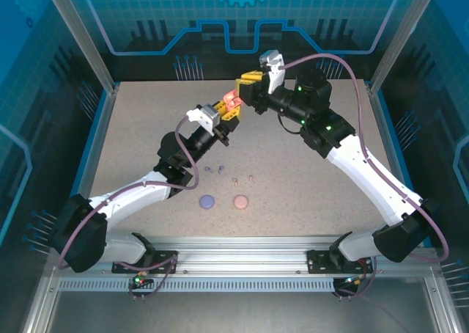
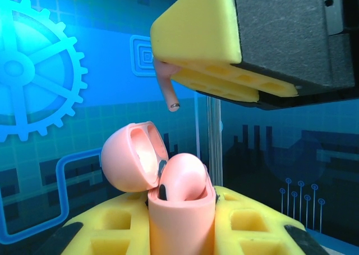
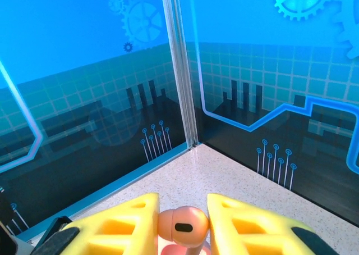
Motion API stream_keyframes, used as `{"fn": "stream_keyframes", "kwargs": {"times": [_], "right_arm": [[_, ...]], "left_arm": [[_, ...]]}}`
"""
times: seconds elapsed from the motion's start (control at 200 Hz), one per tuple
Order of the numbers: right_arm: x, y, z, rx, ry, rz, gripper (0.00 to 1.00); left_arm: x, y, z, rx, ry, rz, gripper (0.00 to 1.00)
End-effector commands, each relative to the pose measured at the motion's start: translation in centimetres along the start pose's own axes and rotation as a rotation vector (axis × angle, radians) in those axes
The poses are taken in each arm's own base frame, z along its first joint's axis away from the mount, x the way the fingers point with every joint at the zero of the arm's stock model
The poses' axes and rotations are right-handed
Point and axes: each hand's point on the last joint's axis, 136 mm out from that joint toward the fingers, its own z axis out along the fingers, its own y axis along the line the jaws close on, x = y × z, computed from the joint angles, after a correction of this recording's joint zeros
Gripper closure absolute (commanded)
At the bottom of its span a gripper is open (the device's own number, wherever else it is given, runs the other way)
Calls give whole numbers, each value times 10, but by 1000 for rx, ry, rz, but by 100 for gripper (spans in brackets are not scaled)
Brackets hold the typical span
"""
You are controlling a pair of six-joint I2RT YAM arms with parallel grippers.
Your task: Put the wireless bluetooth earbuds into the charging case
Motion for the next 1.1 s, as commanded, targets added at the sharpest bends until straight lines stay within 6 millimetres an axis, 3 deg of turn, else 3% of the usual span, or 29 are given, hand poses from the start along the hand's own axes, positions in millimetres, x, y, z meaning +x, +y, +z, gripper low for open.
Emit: {"fn": "stream_keyframes", "kwargs": {"times": [0.0, 0.255, 1.096], "right_arm": [[3, 7, 1, -25, -6, -32, 73], [17, 5, 1, -13, 17, -25, 75], [34, -5, -3, 31, 63, -75, 75]], "left_arm": [[-34, 2, 2, 0, -81, 21, 100], [-36, 1, 3, -1, -86, 24, 100], [-40, 3, 4, -7, -99, 33, 100]]}}
